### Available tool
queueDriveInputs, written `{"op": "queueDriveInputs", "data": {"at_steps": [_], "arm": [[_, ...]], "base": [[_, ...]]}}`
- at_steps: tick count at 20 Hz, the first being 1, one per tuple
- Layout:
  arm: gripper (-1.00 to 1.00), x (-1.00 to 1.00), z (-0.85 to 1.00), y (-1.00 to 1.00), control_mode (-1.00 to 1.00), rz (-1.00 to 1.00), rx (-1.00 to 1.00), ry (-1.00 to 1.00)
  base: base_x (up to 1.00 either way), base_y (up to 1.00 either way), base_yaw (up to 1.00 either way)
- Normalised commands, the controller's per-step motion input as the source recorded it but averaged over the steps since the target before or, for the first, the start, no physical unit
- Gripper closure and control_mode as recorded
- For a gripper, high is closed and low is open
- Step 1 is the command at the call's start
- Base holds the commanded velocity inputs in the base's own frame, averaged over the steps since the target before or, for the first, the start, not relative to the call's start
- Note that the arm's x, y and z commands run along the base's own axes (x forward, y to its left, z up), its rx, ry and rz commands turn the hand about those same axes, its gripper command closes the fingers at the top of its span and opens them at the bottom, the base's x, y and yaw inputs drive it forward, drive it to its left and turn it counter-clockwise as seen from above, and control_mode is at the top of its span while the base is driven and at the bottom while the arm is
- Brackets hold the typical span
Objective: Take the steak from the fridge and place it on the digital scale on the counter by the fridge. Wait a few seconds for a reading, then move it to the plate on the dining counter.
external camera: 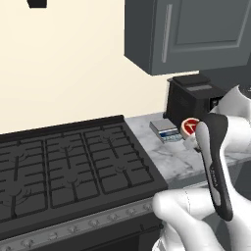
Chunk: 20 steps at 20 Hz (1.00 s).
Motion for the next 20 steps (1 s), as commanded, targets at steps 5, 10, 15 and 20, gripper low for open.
{"op": "queueDriveInputs", "data": {"at_steps": [5,10,15,20], "arm": [[1.00,-0.27,0.12,0.01,-1.00,0.00,-0.04,0.00],[1.00,0.03,0.00,0.02,-1.00,-0.18,0.01,0.00],[1.00,0.00,0.00,0.00,-1.00,-0.02,0.00,0.00],[1.00,-0.05,0.00,0.00,-1.00,0.00,0.00,0.00]], "base": [[0.00,0.00,0.00],[0.00,0.00,0.00],[0.00,0.00,0.00],[0.00,0.00,0.00]]}}
